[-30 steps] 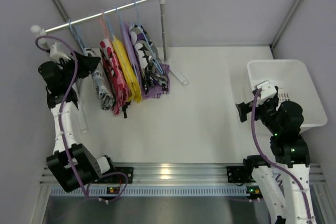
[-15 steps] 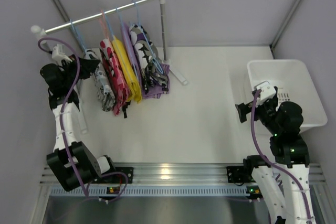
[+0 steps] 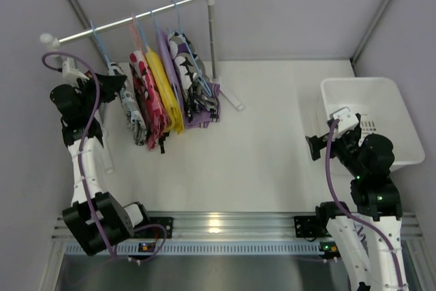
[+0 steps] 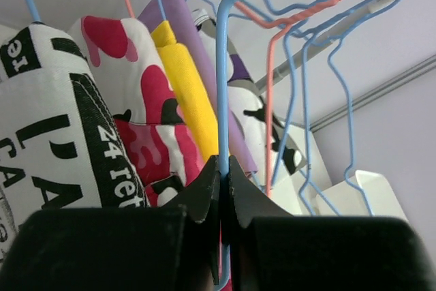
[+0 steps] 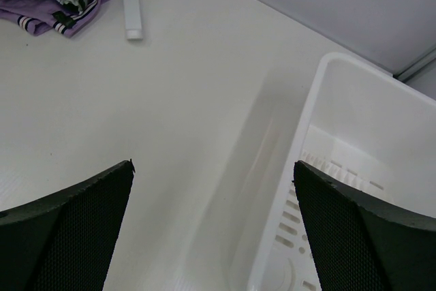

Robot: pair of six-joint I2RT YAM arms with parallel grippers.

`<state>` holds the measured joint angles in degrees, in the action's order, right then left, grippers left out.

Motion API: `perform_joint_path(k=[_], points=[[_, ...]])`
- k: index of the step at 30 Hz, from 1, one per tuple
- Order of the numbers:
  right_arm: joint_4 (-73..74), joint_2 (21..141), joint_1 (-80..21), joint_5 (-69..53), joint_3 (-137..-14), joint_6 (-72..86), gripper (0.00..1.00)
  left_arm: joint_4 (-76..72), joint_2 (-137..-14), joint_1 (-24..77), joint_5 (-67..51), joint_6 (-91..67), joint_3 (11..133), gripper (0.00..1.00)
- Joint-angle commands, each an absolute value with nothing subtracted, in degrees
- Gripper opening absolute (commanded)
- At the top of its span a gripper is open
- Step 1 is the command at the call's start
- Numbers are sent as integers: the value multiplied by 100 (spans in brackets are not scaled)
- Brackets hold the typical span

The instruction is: Remove the trousers from the hanger

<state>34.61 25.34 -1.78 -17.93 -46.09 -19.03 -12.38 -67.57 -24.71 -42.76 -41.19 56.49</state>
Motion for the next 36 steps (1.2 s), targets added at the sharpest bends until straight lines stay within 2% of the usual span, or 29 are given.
perform_joint_path(k=[1,11,23,30,36], points=[[3085,2540,-141,-1890,-4597,-1942,99,-2233,-6109,-2505,-3991,-4473,6106,0],[2988,2619,-141,-1890,-4614,-1951,99,-1372,-5512,-2505,-4034,-5001,6741,0],[3094,2487,-132,-1881,-4597,-2013,100,1184,-3966,-2505,-4561,-4667,6407,0],[3190,2303,-141,-1907,-4579,-2013,100,1933,-3279,-2496,-5869,-3991,6267,0],[3331,2136,-141,-1942,-4526,-1934,100,2080,-2900,-2496,-7627,-3947,6336,0]])
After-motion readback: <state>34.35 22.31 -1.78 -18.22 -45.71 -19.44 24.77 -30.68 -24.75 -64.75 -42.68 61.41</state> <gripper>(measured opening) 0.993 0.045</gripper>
